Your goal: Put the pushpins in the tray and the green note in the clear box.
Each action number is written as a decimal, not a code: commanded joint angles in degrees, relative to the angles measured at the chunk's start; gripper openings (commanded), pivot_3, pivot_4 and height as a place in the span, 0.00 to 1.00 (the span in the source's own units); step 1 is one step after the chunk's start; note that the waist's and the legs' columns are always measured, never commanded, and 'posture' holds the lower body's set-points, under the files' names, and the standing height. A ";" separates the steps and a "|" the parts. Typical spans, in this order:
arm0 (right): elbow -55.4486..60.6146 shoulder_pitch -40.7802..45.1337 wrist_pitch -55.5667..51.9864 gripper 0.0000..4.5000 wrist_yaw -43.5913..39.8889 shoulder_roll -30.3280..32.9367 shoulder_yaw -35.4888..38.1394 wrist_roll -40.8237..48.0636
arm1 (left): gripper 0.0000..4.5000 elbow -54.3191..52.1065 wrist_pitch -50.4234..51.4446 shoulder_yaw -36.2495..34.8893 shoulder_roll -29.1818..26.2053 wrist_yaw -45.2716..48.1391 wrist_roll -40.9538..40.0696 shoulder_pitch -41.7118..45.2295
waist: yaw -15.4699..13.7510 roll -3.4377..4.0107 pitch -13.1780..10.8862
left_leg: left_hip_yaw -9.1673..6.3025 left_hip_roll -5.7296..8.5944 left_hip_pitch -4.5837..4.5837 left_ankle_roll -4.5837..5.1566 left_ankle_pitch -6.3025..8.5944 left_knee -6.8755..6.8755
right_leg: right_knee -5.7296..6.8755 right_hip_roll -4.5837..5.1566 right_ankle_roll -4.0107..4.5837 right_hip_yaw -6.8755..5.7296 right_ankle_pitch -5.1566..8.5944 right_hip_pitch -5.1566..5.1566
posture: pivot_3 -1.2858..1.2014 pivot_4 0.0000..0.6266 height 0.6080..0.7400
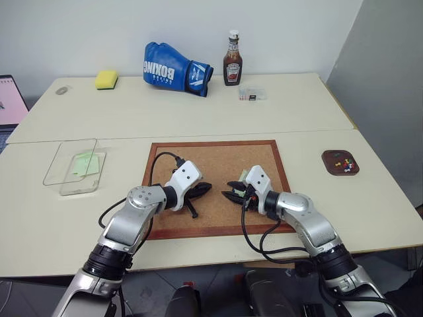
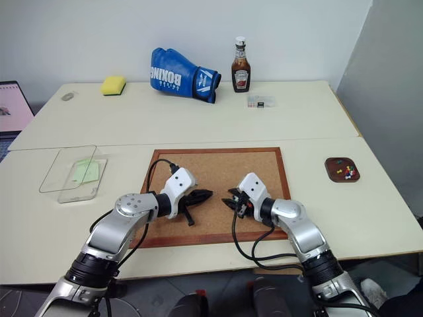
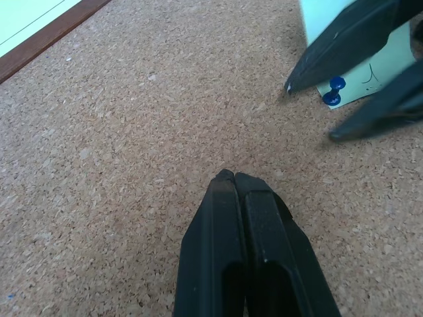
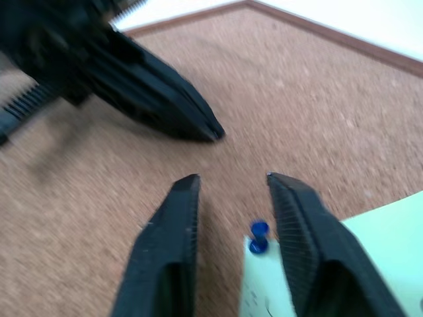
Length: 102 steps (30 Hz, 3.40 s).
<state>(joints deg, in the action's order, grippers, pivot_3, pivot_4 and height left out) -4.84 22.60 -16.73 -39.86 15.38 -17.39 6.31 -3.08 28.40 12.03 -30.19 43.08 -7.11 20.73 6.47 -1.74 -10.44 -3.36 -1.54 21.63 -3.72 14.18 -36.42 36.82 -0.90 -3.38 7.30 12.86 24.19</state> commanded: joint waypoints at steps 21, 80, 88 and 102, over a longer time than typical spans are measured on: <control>15.92 -1.25 -8.72 0.02 0.19 -0.19 7.69 9.59 | 0.00 2.55 2.32 2.05 -0.70 0.15 1.97 -2.33 | -0.27 0.00 -0.01 | -0.08 0.03 0.17 -0.03 0.02 0.04 | 0.02 0.00 -0.01 -0.03 -0.01 0.09 | 0.52 0.24 1.00; 21.58 4.21 7.53 0.00 -16.65 13.06 -2.83 0.57 | 0.92 2.41 28.37 -7.19 4.40 15.02 -33.47 15.51 | -1.05 -0.21 -0.22 | -0.27 0.06 0.31 -0.14 0.07 0.20 | 0.04 0.00 -0.24 -0.19 -0.14 0.22 | 0.52 0.24 1.00; 21.35 4.55 7.30 0.00 -16.87 12.66 -3.12 0.68 | 0.57 3.69 28.69 -8.60 7.34 13.34 -34.22 16.58 | -1.52 -0.21 -0.22 | -0.27 0.06 0.34 -0.14 0.07 0.20 | 0.03 0.00 -0.23 -0.21 -0.13 0.22 | 0.52 0.24 1.00; 21.85 4.25 7.24 0.00 -16.76 12.53 -3.19 0.71 | 0.01 2.97 28.81 -8.67 6.75 13.60 -34.14 16.34 | -1.51 -0.21 -0.22 | -0.29 0.07 0.33 -0.14 0.07 0.17 | 0.06 0.00 -0.23 -0.21 -0.14 0.21 | 0.52 0.24 1.00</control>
<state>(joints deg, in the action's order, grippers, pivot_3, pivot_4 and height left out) 14.04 25.96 -10.37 -56.29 28.07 -21.20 6.35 0.92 57.62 4.26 -23.18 56.84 -40.67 36.41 4.97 -1.94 -10.66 -3.65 -1.47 21.95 -3.85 14.25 -36.25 36.88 -0.90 -3.61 7.09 12.72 24.40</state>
